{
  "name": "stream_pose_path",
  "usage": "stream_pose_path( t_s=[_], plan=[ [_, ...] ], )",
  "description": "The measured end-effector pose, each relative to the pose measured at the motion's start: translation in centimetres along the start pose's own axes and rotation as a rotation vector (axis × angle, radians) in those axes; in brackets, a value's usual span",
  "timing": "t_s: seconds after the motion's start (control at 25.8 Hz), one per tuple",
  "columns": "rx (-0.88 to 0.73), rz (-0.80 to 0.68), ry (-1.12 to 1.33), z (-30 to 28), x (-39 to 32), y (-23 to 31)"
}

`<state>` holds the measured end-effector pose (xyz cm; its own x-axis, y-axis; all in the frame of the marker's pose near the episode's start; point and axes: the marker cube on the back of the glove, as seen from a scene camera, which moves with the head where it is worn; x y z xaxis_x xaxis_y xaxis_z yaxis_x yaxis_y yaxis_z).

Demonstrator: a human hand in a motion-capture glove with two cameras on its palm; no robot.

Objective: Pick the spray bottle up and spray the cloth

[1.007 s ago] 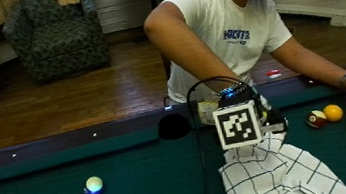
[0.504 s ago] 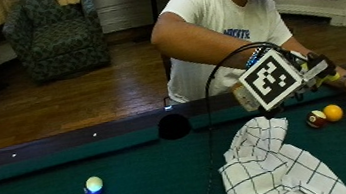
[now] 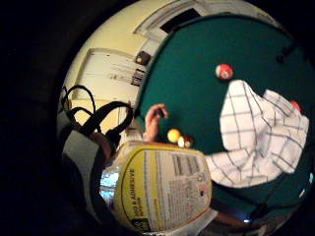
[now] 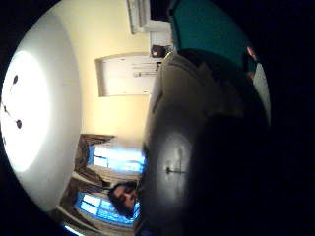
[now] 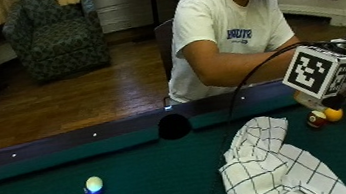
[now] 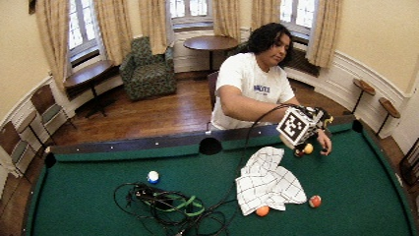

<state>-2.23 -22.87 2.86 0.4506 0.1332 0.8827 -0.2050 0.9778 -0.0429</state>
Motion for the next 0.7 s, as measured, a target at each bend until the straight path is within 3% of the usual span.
stream_pose_path(
  t_s=[0.31, 0.7],
  plan=[
    [0.109, -0.161, -0.159, 6.4, -0.9, -1.0],
    [0.187, -0.21, -0.189, 12.4, 3.5, -3.1]
  ],
)
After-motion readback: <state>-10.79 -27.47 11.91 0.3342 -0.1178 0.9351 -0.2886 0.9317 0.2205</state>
